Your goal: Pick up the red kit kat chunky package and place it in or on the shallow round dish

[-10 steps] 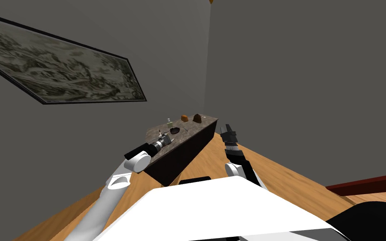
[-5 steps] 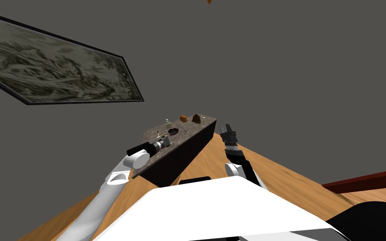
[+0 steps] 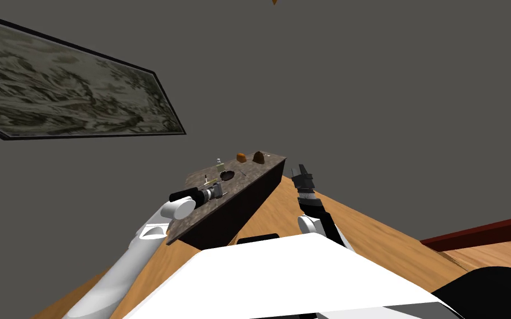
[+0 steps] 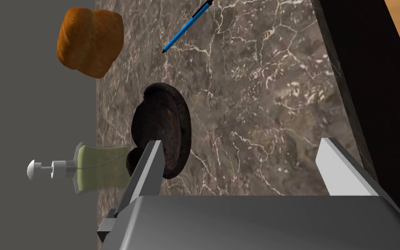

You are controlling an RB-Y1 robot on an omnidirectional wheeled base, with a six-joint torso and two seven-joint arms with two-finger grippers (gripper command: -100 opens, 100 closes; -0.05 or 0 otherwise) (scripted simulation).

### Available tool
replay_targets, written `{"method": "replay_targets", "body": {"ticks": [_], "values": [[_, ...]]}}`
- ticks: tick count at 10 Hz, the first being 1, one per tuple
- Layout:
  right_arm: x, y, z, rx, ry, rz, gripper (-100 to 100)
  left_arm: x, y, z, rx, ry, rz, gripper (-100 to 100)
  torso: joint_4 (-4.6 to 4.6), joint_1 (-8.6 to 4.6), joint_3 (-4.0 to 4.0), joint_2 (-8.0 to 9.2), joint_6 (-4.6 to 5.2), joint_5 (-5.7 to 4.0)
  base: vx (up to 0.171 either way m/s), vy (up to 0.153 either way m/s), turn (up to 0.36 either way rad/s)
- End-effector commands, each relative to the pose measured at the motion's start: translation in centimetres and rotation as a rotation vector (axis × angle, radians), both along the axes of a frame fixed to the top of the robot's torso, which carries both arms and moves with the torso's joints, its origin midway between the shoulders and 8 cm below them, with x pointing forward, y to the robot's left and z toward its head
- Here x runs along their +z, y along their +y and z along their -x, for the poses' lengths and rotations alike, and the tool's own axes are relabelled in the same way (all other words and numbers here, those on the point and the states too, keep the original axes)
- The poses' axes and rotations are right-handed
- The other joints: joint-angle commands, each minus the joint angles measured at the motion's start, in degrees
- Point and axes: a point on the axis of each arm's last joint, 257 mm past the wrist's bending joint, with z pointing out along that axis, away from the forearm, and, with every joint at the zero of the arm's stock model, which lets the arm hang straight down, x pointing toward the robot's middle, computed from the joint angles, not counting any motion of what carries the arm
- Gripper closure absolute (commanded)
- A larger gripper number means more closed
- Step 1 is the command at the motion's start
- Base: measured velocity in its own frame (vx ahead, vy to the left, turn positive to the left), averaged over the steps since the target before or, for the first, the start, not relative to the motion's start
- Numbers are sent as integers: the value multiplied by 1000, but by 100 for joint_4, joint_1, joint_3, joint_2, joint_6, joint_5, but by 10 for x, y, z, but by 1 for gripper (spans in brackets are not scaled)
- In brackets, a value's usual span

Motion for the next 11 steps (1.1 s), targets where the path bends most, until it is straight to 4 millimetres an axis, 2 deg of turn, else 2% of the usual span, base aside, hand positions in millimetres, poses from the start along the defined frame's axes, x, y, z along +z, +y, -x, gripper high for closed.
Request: {"method": "replay_targets", "body": {"ticks": [1, 2, 4, 5, 6, 7, 9, 10, 11], "values": [[0, 0, 0, 0, 0, 0, 0, -10, 2, 6, -3, 39, -8, -100, 0, 0, 0, 0, 0, 0, 18, -1, 0], [0, 0, 0, 0, 0, 0, 0, -21, 18, 9, 20, 100, -12, -100, 2, 0, 4, 8, -1, 1, 46, -2, -85], [0, 0, 0, 0, 0, 0, 0, -28, 18, 14, 14, 131, -20, -100, 0, 0, 0, 0, 0, 0, 33, -5, -17], [0, 0, 0, 0, 0, 0, 0, -39, 35, 19, 42, 194, -24, -100, 1, -2, 4, 8, -1, 0, 36, -8, -83], [0, 0, 0, 0, 0, 0, 0, -44, 35, 23, 38, 220, -31, -100, 1, -1, 3, 4, 2, 0, 44, -4, -51], [0, 0, 0, 0, 0, 0, 0, -52, 54, 27, 72, 273, -34, -100, 1, 0, 2, 3, -1, 0, 66, -4, -96], [0, 0, 0, 0, 0, 0, 0, -58, 54, 34, 66, 307, -42, -100, -1, 1, -1, -2, -1, 1, 34, 0, -18], [0, 0, 0, 0, 0, 0, 0, -67, 73, 41, 101, 368, -47, -100, 1, 1, 4, 7, -1, 1, 34, 0, -106], [0, 0, 0, 0, 0, 0, 0, -71, 73, 46, 98, 390, -52, -100, 2, 2, 3, 5, 1, 0, 36, 4, -47]]}}
